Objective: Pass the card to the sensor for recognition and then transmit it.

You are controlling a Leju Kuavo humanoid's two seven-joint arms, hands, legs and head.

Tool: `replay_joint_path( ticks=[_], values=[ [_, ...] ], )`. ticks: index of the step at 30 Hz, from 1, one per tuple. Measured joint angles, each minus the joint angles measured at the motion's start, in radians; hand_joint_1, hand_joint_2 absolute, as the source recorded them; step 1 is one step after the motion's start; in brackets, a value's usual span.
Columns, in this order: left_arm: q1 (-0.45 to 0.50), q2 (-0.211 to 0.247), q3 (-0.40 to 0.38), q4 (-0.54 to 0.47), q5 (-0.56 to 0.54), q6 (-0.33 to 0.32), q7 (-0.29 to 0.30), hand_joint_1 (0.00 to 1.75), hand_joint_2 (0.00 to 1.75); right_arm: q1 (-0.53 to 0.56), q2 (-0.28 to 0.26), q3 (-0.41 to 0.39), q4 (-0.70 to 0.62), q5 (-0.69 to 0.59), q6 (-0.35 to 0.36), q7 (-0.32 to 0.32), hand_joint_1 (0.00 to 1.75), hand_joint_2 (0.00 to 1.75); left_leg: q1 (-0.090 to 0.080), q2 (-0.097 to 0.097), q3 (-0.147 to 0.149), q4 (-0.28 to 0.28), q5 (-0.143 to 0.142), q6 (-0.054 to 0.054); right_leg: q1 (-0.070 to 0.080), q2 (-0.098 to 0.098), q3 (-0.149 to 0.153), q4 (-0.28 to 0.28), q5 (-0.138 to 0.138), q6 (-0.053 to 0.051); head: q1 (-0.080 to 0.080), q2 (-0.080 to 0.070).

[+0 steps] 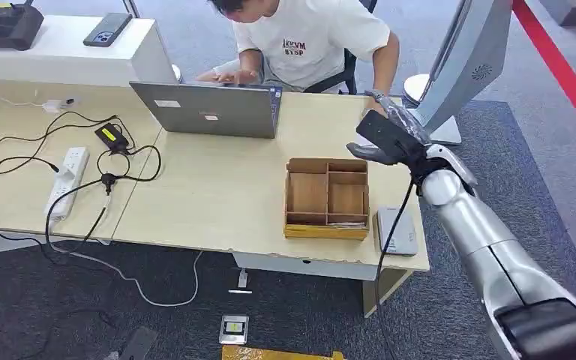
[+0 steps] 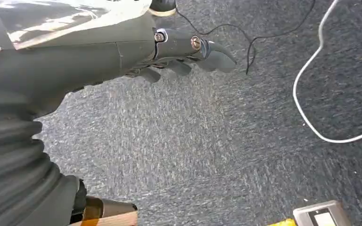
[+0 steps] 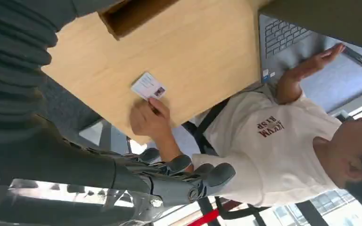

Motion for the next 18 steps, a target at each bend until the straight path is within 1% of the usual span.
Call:
replay_joint_path(
  ticks=[5, 9, 13, 18],
  values=[
    [0.007, 0.001, 0.001, 0.000, 0.003, 0.000, 0.000, 0.00, 1.75, 0.147, -0.058, -0.024, -0.182, -0.003, -0.003, 0.072, 0.00, 1.75, 0.000, 0.000, 0.000, 0.000, 0.000, 0.000, 0.000, 0.000, 0.000, 0.000, 0.000, 0.000, 0.000, 0.000],
    [0.010, 0.002, 0.001, 0.000, 0.003, -0.001, 0.002, 0.00, 1.75, 0.235, -0.096, -0.041, -0.313, -0.003, -0.001, 0.121, 0.00, 1.75, 0.000, 0.000, 0.000, 0.000, 0.000, 0.000, 0.000, 0.000, 0.000, 0.000, 0.000, 0.000, 0.000, 0.000],
    [0.010, 0.002, 0.001, 0.000, 0.002, -0.003, 0.003, 0.00, 1.75, 0.292, -0.119, -0.056, -0.409, 0.010, 0.007, 0.147, 0.00, 1.75, 0.000, 0.000, 0.000, 0.000, 0.000, 0.000, 0.000, 0.000, 0.000, 0.000, 0.000, 0.000, 0.000, 0.000],
    [0.010, 0.002, 0.001, 0.000, -0.001, -0.003, 0.005, 0.00, 1.75, 0.357, -0.131, -0.069, -0.507, 0.015, 0.035, 0.174, 0.00, 1.75, 0.000, 0.000, 0.000, 0.000, 0.000, 0.000, 0.000, 0.000, 0.000, 0.000, 0.000, 0.000, 0.000, 0.000]
  ],
)
